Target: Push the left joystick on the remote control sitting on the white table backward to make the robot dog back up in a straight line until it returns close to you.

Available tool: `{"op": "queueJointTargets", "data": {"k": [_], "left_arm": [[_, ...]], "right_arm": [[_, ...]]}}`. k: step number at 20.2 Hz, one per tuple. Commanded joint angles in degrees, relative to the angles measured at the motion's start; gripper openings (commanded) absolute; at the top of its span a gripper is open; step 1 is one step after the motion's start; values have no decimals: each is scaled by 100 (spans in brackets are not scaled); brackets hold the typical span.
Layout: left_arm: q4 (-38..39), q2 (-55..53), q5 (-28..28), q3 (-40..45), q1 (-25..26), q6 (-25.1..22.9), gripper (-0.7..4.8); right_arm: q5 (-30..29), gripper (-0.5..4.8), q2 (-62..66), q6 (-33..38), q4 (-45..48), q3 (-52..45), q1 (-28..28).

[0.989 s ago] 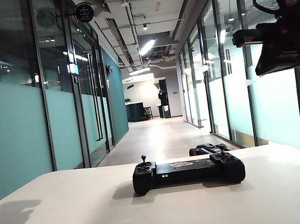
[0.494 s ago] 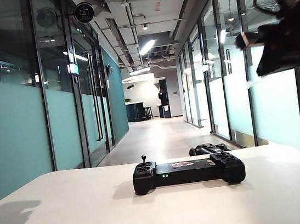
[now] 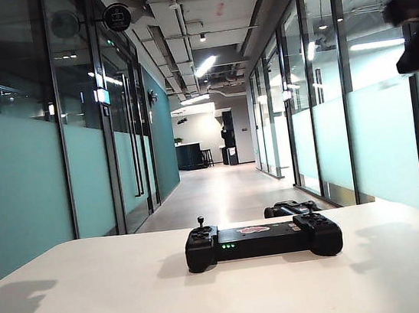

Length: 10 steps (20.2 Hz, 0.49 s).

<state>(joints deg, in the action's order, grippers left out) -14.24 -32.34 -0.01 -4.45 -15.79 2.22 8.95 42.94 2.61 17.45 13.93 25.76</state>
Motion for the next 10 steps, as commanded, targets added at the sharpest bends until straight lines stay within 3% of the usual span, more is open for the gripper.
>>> {"op": "queueJointTargets", "data": {"k": [1, 10], "left_arm": [[-42, 2, 37, -11, -2, -4, -5], [-42, 2, 22, -13, -2, -7, -5]], "right_arm": [[-9, -6, -468, -11, -146, -142, -2], [-310, -6, -1766, -9, -625, -588, -46]]}}
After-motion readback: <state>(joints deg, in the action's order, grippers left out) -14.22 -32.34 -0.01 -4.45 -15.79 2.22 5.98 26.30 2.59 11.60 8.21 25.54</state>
